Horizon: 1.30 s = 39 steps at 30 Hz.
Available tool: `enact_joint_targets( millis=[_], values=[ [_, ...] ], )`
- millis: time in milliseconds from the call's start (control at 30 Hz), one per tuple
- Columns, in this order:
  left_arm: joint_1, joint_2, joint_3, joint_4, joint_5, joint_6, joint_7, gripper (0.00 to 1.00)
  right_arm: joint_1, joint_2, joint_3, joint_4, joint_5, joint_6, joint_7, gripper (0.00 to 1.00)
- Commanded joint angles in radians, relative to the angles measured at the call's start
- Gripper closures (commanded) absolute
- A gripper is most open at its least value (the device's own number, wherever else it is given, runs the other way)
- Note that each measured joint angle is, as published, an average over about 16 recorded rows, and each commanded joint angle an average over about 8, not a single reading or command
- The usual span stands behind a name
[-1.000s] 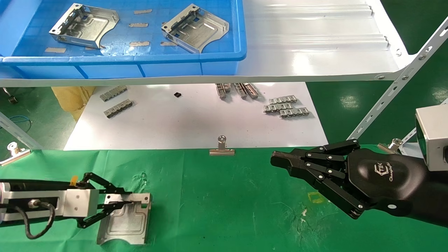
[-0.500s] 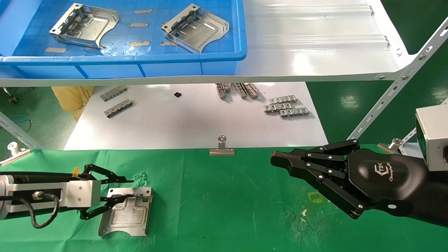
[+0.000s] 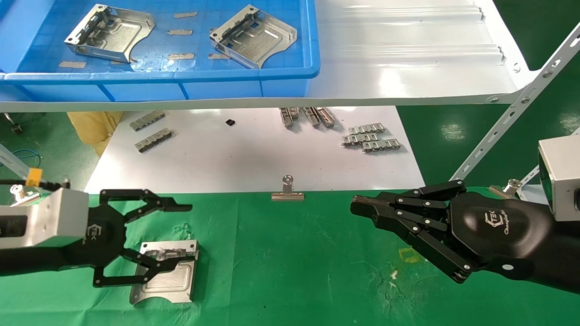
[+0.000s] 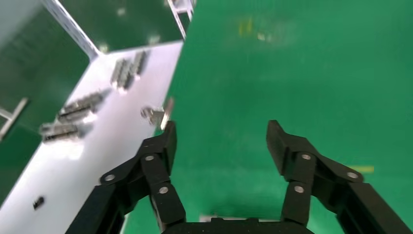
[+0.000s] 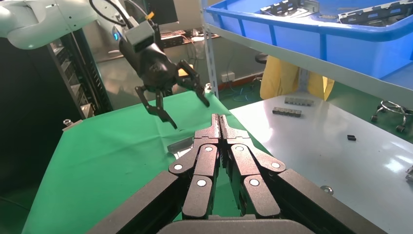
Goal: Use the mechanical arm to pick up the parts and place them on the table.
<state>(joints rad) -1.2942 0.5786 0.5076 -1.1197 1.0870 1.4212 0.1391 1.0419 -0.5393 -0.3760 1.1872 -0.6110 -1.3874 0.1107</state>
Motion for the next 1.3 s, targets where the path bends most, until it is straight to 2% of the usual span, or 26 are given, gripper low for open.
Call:
enact_joint_targets(
  millis=[33, 67, 100, 1300],
  values=[
    [0.003, 0.0, -0.006, -0.002, -0.017, 0.008, -0.016, 0.0, 0.0, 0.0, 0.0, 0.0, 0.0, 0.0, 0.0, 0.13],
    [0.007, 0.001, -0.01, -0.005, -0.023, 0.009, -0.021, 0.0, 0.0, 0.0, 0.0, 0.0, 0.0, 0.0, 0.0, 0.02],
    [0.011, 0.001, -0.014, -0.008, -0.03, 0.01, -0.027, 0.0, 0.0, 0.0, 0.0, 0.0, 0.0, 0.0, 0.0, 0.0],
    [0.151, 0.022, -0.157, -0.113, -0.248, 0.053, -0.228, 0.0, 0.0, 0.0, 0.0, 0.0, 0.0, 0.0, 0.0, 0.0]
  ],
)
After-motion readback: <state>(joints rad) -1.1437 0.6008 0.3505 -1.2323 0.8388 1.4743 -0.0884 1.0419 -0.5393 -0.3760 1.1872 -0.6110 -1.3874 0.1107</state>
